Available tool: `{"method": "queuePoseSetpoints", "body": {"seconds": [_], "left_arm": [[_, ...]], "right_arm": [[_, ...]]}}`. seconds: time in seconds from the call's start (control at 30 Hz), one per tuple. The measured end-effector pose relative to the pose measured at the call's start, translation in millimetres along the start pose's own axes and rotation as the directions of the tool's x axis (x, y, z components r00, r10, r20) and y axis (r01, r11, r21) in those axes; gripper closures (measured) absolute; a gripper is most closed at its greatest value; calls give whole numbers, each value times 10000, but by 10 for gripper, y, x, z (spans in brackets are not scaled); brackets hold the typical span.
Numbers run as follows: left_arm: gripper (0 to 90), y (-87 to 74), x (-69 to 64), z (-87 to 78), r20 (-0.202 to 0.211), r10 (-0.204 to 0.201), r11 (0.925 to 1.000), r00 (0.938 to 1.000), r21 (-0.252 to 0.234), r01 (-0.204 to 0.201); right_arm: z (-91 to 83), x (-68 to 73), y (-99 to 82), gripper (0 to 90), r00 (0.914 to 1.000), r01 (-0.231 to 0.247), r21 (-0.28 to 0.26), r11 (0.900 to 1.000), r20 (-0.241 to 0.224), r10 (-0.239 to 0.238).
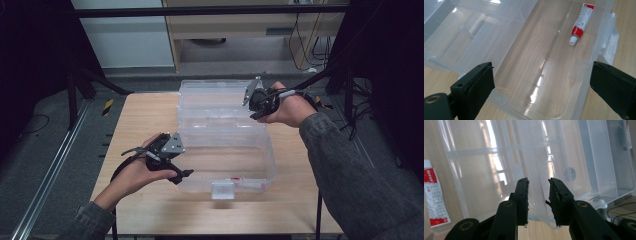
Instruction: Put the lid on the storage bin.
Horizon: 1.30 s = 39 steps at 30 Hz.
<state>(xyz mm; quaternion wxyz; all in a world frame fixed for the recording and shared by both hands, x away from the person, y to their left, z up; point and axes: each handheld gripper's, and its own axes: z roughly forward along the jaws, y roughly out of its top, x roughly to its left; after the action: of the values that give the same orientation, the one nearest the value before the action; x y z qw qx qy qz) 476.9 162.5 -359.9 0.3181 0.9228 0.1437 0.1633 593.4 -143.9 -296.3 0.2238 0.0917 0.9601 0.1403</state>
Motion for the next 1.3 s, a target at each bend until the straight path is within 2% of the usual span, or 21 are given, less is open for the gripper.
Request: {"method": "queuePoseSetpoints", "body": {"seconds": [0.1, 0.13, 0.23, 0.4, 0.5, 0.63, 0.67, 0.77, 0.8, 0.83, 1.0, 1.1, 1.13, 1.2, 1.3], "left_arm": [[46, 4, -13, 11, 100, 77, 9999, 9999, -69, -76], [46, 0, -22, 25, 188, 83, 10000, 9998, 43, -84], [46, -5, -28, 38, 180, 118, 9999, 9998, 119, -121], [46, -32, -32, 53, 285, 157, 9995, 9995, 265, -165], [47, -50, -49, 50, 427, 125, 9993, 9990, 349, -140], [49, -74, -78, 53, 582, 331, 9980, 9978, 512, -361], [82, -84, -96, 56, 638, 518, 9964, 9966, 630, -558], [139, -95, -109, 74, 844, 450, 9963, 9954, 698, -510], [139, -97, -108, 74, 731, 530, 9952, 9959, 780, -587], [174, -103, -119, 94, 1064, 481, 9953, 9932, 789, -566], [254, -118, -163, 166, 1524, 663, 9872, 9861, 1334, -870], [305, -140, -191, 228, 1779, 682, 9811, 9817, 1666, -983], [350, -163, -207, 287, 1870, 567, 9802, 9807, 1761, -902], [366, -172, -207, 311, 1917, 626, 9779, 9795, 1843, -986], [445, -189, -225, 372, 2106, 485, 9774, 9764, 1915, -899]], "right_arm": [[20, 4, 8, 706, 9998, 205, 147, 9997, -69, -204], [43, 9, 15, 719, 9991, 381, 192, 9991, -186, -377], [60, 12, 21, 733, 9985, 518, 231, 9984, -207, -513], [72, -21, 30, 786, 9975, 652, 299, 9974, -274, -644], [79, -23, 31, 789, 9974, 660, 316, 9973, -323, -650], [84, -21, 43, 800, 9963, 806, 294, 9963, -333, -796], [86, -18, 44, 800, 9960, 835, 288, 9961, -328, -826], [86, -17, 42, 800, 9959, 854, 294, 9959, -309, -845], [86, -17, 42, 800, 9959, 854, 294, 9959, -309, -845], [85, -17, 41, 800, 9960, 853, 314, 9959, -311, -843], [82, -12, 39, 799, 9958, 878, 304, 9957, -277, -870], [82, -14, 36, 798, 9961, 853, 310, 9959, -269, -845], [85, -13, 38, 798, 9961, 843, 304, 9960, -268, -835], [85, -12, 40, 798, 9962, 843, 303, 9960, -266, -835], [86, -8, 43, 799, 9960, 866, 312, 9957, -252, -859]]}}
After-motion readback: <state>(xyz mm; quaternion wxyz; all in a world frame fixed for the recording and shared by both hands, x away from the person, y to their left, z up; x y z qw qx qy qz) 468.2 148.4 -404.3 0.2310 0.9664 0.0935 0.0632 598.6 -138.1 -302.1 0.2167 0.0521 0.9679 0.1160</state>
